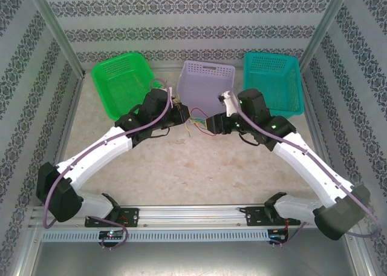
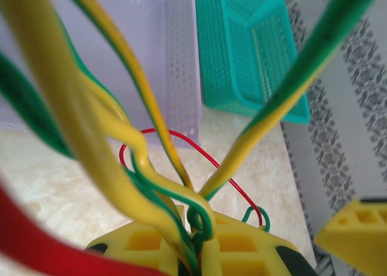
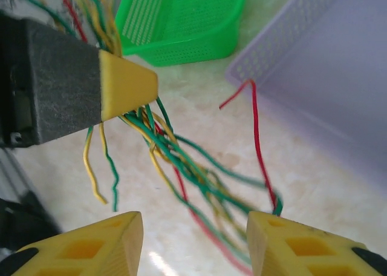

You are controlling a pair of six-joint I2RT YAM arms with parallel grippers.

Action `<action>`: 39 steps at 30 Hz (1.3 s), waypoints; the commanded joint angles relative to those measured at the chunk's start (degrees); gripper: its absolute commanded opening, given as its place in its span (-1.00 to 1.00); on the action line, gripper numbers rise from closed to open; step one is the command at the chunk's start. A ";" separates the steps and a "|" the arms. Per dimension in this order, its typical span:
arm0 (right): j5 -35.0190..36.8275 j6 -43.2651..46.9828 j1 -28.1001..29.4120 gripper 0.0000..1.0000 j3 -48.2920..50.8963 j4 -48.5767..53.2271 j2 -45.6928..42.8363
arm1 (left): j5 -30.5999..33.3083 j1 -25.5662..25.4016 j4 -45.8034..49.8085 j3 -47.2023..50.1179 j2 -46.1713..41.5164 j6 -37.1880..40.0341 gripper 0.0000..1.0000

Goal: Untangle the cables

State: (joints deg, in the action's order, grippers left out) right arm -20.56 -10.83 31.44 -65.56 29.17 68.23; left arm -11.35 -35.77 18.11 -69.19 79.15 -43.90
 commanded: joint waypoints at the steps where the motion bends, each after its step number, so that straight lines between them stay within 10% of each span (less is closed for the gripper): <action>1: 0.65 21.01 2.09 -0.03 -0.55 -5.99 2.20 | -7.01 1.14 8.87 -3.33 2.55 6.75 -1.00; 20: -5.15 16.11 5.50 -0.28 4.03 -11.17 9.20 | -13.84 2.96 12.04 -9.90 7.12 6.67 -1.00; 28: -7.51 11.83 3.62 -0.98 3.52 -12.37 9.97 | -15.28 3.54 13.50 -12.35 8.30 6.34 -1.00; 33: -11.59 7.14 1.73 -1.00 3.97 -11.20 8.65 | -13.29 4.76 15.64 -14.92 6.91 7.09 -1.00; 39: -23.67 -3.98 -2.18 -1.00 5.14 -15.33 7.68 | -11.41 6.77 16.84 -16.97 4.15 7.39 -0.26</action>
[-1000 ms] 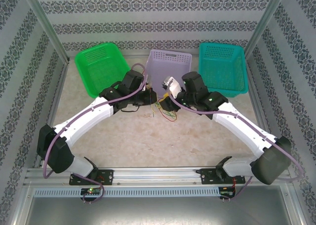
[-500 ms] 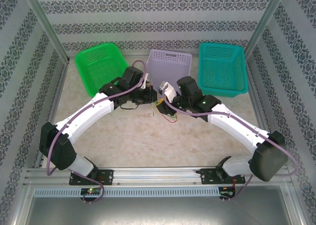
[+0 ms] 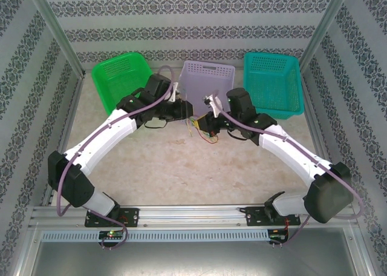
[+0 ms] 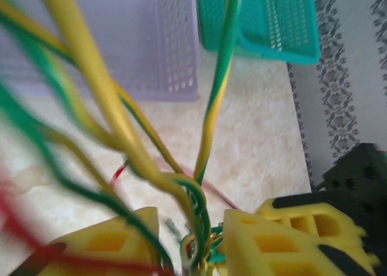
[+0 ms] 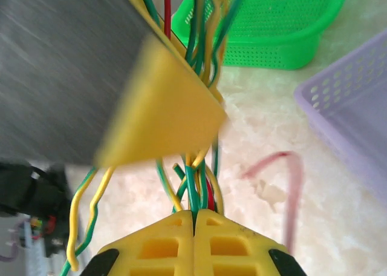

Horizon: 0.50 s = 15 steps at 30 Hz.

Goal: Untangle the cables

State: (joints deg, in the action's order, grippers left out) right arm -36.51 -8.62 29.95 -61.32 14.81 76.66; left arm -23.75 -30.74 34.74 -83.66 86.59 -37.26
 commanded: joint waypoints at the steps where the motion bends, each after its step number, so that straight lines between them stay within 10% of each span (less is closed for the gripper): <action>1: -8.51 -6.95 -0.69 -1.00 0.60 -1.09 -0.63 | 1.10 1.75 0.19 -2.74 -3.61 0.49 -0.17; 5: -8.93 -9.74 -0.77 -1.00 0.13 -2.55 -0.37 | 3.23 1.86 0.41 -3.10 -5.05 -0.58 0.26; 15: -6.08 -27.69 -3.41 -1.00 -0.18 -9.14 1.54 | 4.35 3.13 -2.64 9.89 -16.64 -4.45 0.05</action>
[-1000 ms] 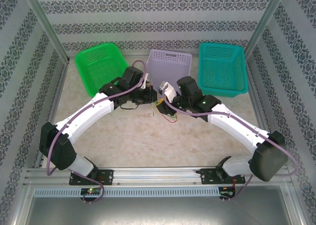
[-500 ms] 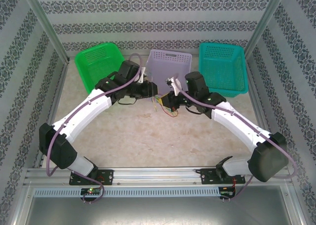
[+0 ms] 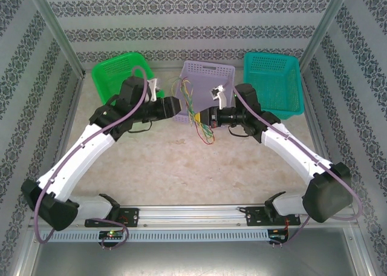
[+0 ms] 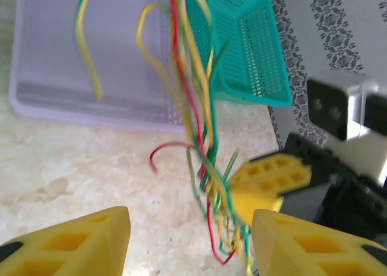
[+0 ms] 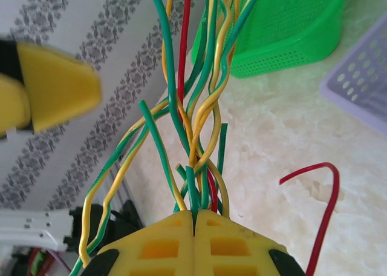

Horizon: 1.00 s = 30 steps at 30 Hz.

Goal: Untangle the cables

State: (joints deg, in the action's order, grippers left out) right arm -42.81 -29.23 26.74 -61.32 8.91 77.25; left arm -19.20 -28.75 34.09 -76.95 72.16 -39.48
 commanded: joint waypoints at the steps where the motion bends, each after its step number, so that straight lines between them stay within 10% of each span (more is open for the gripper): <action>1: 0.83 -8.47 -0.20 -1.00 -0.25 -3.03 1.04 | -1.13 1.33 -3.46 4.69 -3.10 -3.36 -0.02; 10: 5.88 -7.92 4.10 -1.00 -2.69 2.73 0.87 | -11.42 0.60 -26.56 15.95 -0.58 -18.80 -0.04; 14: 9.04 -4.74 5.97 -1.00 -3.02 6.19 0.81 | -10.95 0.65 -25.63 14.72 0.06 -19.05 0.27; 30: 20.60 8.64 9.76 -1.00 -6.78 15.23 0.78 | -5.97 0.47 -15.19 13.05 -0.58 -35.54 0.29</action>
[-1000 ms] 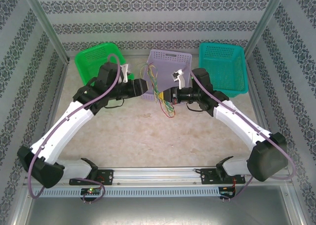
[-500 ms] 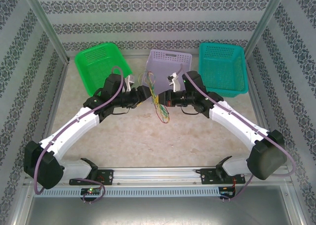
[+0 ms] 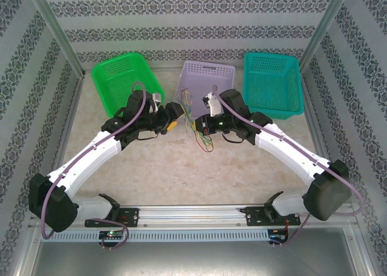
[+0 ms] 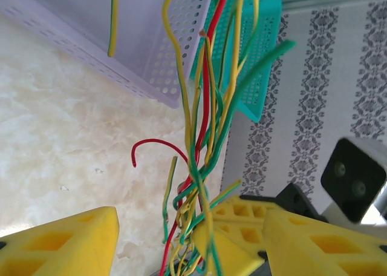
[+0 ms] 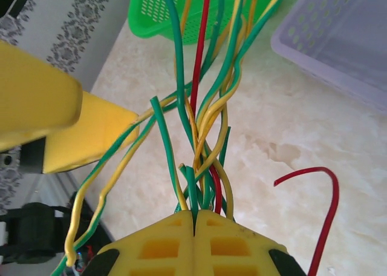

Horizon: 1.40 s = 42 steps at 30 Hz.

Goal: Untangle the cables

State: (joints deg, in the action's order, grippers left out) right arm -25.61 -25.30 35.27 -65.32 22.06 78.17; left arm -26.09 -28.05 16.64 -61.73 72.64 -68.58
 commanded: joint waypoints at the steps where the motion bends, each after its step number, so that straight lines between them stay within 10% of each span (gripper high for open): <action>1: 3.75 5.26 1.61 -1.00 -3.00 2.13 0.09 | 0.47 -0.44 2.31 -2.33 -0.68 -7.44 0.27; 6: 5.15 7.24 3.17 -1.00 -4.37 2.89 0.98 | -0.73 -1.03 5.32 -4.18 2.17 -6.66 0.09; 17: 6.38 11.63 3.72 -1.00 -4.29 5.09 0.02 | -3.82 -1.06 7.20 -6.35 5.79 -2.81 -1.00; 25: 12.19 22.91 2.77 -1.00 -2.34 10.48 -3.20 | -0.17 3.75 32.38 -16.79 8.71 15.92 -1.00; 42: 16.56 34.08 2.69 -1.00 -0.82 14.83 -4.43 | -11.75 15.00 35.77 -17.77 8.98 26.56 -1.00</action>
State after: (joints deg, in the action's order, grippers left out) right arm -12.27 5.26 38.02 -66.52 32.97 75.13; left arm -38.63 -14.87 46.83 -76.60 80.58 -47.24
